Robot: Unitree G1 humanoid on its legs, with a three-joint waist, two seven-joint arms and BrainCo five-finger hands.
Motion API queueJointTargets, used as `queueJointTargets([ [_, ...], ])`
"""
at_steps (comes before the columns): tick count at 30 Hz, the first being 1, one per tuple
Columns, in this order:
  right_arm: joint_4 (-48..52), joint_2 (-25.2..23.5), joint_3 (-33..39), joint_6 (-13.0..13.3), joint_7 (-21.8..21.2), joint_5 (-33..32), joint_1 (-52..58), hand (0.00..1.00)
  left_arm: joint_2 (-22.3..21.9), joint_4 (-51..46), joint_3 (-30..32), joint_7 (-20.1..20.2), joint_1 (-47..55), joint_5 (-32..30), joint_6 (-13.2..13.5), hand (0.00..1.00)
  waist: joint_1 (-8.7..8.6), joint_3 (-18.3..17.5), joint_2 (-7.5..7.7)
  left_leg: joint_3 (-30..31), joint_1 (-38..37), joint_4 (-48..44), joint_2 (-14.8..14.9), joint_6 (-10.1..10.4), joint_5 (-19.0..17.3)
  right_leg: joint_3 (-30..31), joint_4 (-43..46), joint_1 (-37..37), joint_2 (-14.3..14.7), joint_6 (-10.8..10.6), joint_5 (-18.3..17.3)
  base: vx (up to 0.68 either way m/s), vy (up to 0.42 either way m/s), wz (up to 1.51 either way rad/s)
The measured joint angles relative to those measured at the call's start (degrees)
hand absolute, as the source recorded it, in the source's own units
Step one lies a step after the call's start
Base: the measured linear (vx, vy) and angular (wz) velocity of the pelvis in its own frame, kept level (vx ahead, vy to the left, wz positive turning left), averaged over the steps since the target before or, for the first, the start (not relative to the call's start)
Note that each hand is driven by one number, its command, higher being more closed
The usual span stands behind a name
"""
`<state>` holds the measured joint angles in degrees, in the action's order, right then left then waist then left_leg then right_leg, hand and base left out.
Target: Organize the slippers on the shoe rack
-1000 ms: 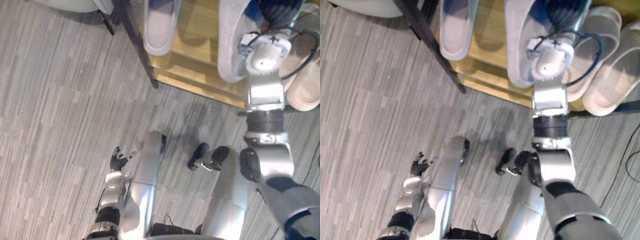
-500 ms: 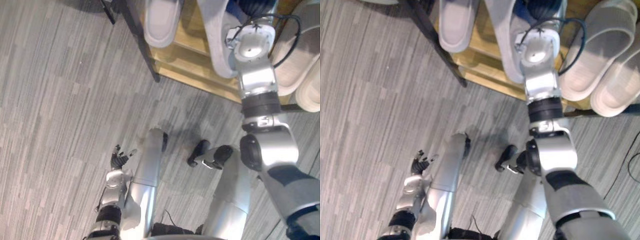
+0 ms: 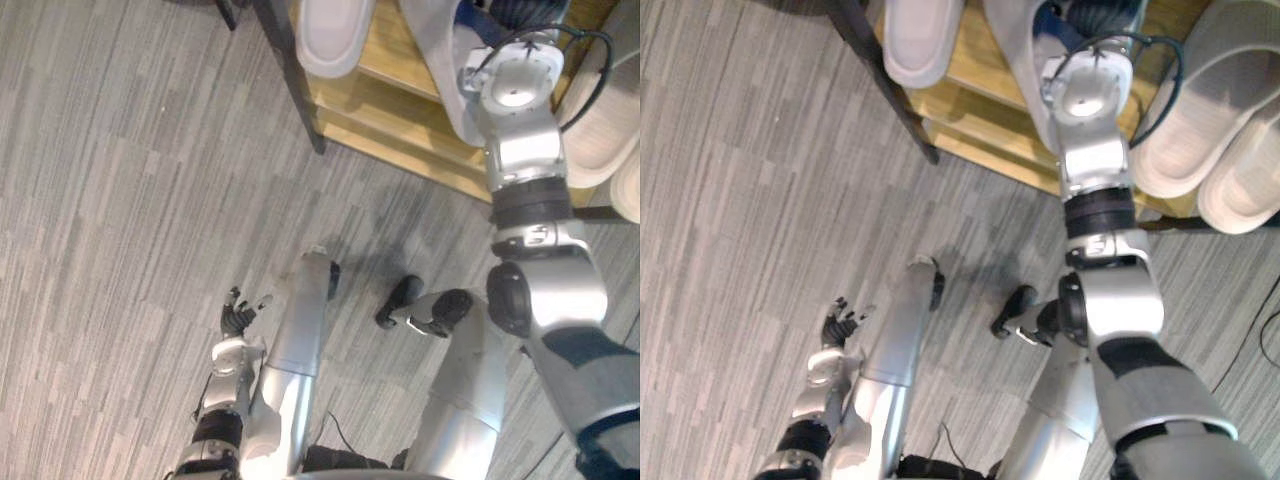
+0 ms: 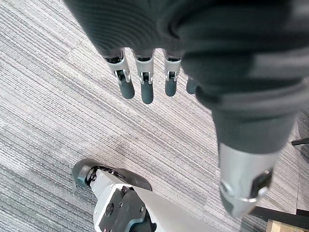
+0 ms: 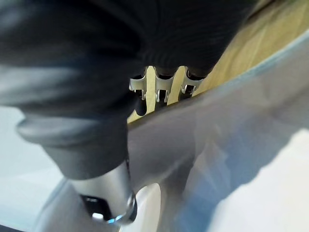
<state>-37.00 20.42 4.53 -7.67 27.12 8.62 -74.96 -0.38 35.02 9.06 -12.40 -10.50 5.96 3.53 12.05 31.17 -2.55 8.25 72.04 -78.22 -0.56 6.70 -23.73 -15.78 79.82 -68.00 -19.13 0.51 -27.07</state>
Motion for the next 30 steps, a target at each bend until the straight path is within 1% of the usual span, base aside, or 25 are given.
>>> queueJointTargets([
  [6, 2.70, 0.00, 1.33, 0.51, 0.00, -0.02, 2.04, 0.00, 0.04, 0.07, 0.01, 0.09, 0.00, 0.35, 0.01, 0.00, -0.12, -0.01, 0.01, -0.11, -0.45, 0.02, 0.13, 0.01, 0.04, 0.10, -0.13, 0.34, 0.18, 0.29, 0.17, 0.00, 0.000, 0.00],
  [8, 2.70, 0.00, 1.51, 0.54, -0.21, -0.09, 3.40, 0.00, 0.05, 0.17, 0.01, 0.17, -0.01, 0.42, 0.02, 0.00, -0.34, -0.01, 0.02, -0.15, -1.58, 0.24, 0.24, 0.01, 0.03, 0.09, -0.43, 1.46, 0.29, 0.32, 0.19, 0.00, 0.000, 0.00],
  [9, 2.70, -0.01, 1.51, 0.54, -0.42, -0.23, 3.80, 0.00, 0.05, 0.21, 0.00, 0.19, -0.02, 0.45, 0.02, 0.00, -0.38, -0.01, 0.02, -0.19, -2.04, 0.43, 0.30, 0.00, 0.03, 0.08, -0.64, 1.90, 0.32, 0.32, 0.19, -0.02, 0.023, -0.04],
  [11, 2.71, -0.04, 1.48, 0.62, -1.60, -0.75, 4.89, 0.00, 0.26, 0.40, 0.06, 0.22, -0.03, 0.57, 0.01, 0.00, -0.39, -0.33, 0.63, -0.82, -3.02, 1.75, 0.60, -0.20, 0.38, 0.38, -1.70, 2.38, 0.46, 0.20, 0.45, -0.03, 0.021, -0.08],
  [13, 2.71, -0.05, 1.47, 0.79, -2.40, -2.06, 5.47, 0.00, 0.28, 0.44, 0.11, 0.26, -0.03, 0.83, 0.01, 0.00, -0.40, -0.33, 0.63, -0.82, -3.68, 2.39, 1.02, -0.28, 0.49, 0.24, -2.55, 3.04, 0.91, -0.26, 0.73, -0.02, 0.015, -0.07],
  [16, 3.64, -0.07, 1.48, 1.02, -2.91, -2.44, 7.11, 0.00, 0.28, 0.47, 0.11, 0.33, -0.02, 0.88, -0.04, 0.00, -0.58, -0.40, 0.77, -0.85, -4.23, 3.05, 1.06, -0.15, 0.63, 0.20, -3.16, 3.59, 1.11, 0.00, 0.94, 0.00, 0.000, 0.00],
  [17, 5.40, -0.16, 1.47, 1.21, -3.16, -2.44, 8.20, 0.00, 0.29, 0.47, 0.11, 0.34, -0.02, 0.91, -0.08, 0.00, -0.59, -0.42, 0.79, -0.84, -4.26, 3.15, 1.05, -0.11, 0.67, 0.17, -3.29, 3.62, 1.15, 0.29, 1.09, 0.00, 0.000, 0.00],
  [19, 7.70, -0.77, 1.48, 1.39, -3.48, -2.59, 9.55, 0.00, 0.37, 0.56, 0.11, 0.36, 0.00, 0.90, -0.08, 0.00, -0.79, -0.42, 0.79, -0.82, -4.39, 3.16, 1.07, -0.11, 0.67, 0.08, -3.41, 3.83, 1.19, 0.65, 1.29, 0.00, 0.000, 0.00],
  [22, 12.08, -3.59, 1.54, 2.55, -3.42, -4.96, 13.60, 0.00, 0.48, 0.62, 0.44, 0.28, 0.09, 0.95, -0.06, 0.00, -1.52, -0.47, 0.94, -0.83, -5.58, 3.51, 1.04, -0.13, 0.66, 0.02, -3.87, 5.06, 1.22, 0.75, 1.35, 0.00, 0.037, 0.00],
  [23, 13.83, -5.22, 1.74, 2.81, -3.36, -6.32, 15.71, 0.00, 0.50, 0.62, 0.58, 0.28, 0.12, 0.97, -0.07, 0.00, -1.66, -0.60, 1.22, -0.97, -6.29, 3.75, 1.08, -0.16, 0.64, 0.11, -4.11, 5.69, 1.24, 0.75, 1.35, -0.02, 0.037, -0.02],
  [24, 14.87, -6.64, 1.80, 3.19, -3.28, -7.05, 17.58, 0.00, 0.57, 0.50, 0.99, 0.29, 0.33, 0.96, -0.07, 0.00, -1.79, -0.93, 1.83, -1.10, -6.71, 3.92, 1.08, -0.19, 0.63, 0.25, -4.19, 5.96, 1.24, 0.71, 1.32, -0.02, 0.037, -0.03],
  [25, 15.37, -7.22, 1.82, 3.23, -3.22, -7.23, 18.35, 0.00, 0.60, 0.48, 1.25, 0.28, 0.44, 0.96, -0.06, 0.00, -1.80, -1.12, 2.17, -1.17, -6.82, 3.97, 1.11, -0.21, 0.62, 0.33, -4.20, 5.98, 1.24, 0.70, 1.31, 0.00, 0.000, 0.00],
  [27, 16.40, -9.99, 1.90, 4.34, -3.23, -8.88, 21.93, 0.00, 1.23, 0.37, 1.83, 0.32, 1.03, 0.94, -0.14, 0.00, -1.97, -2.07, 3.87, -1.27, -7.11, 4.07, 1.17, -0.47, 0.48, 0.42, -4.24, 6.13, 1.26, 0.66, 1.28, -0.01, 0.015, -0.01],
  [29, 16.40, -10.78, 2.21, 4.71, -3.24, -9.55, 22.68, 0.00, 1.34, 0.37, 1.83, 0.37, 1.04, 0.93, -0.20, 0.00, -1.97, -2.20, 4.10, -1.25, -7.10, 4.07, 1.12, -0.57, 0.48, 0.41, -4.24, 6.18, 1.24, 0.65, 1.28, -0.01, 0.017, 0.01],
  [30, 16.41, -11.76, 2.21, 5.07, -3.30, -11.24, 23.30, 0.00, 1.34, 0.37, 1.83, 0.38, 1.04, 0.91, -0.30, 0.00, -1.97, -2.27, 4.23, -1.26, -7.11, 4.08, 1.07, -0.77, 0.52, 0.42, -4.26, 6.23, 1.21, 0.54, 1.35, -0.03, 0.037, 0.01],
])
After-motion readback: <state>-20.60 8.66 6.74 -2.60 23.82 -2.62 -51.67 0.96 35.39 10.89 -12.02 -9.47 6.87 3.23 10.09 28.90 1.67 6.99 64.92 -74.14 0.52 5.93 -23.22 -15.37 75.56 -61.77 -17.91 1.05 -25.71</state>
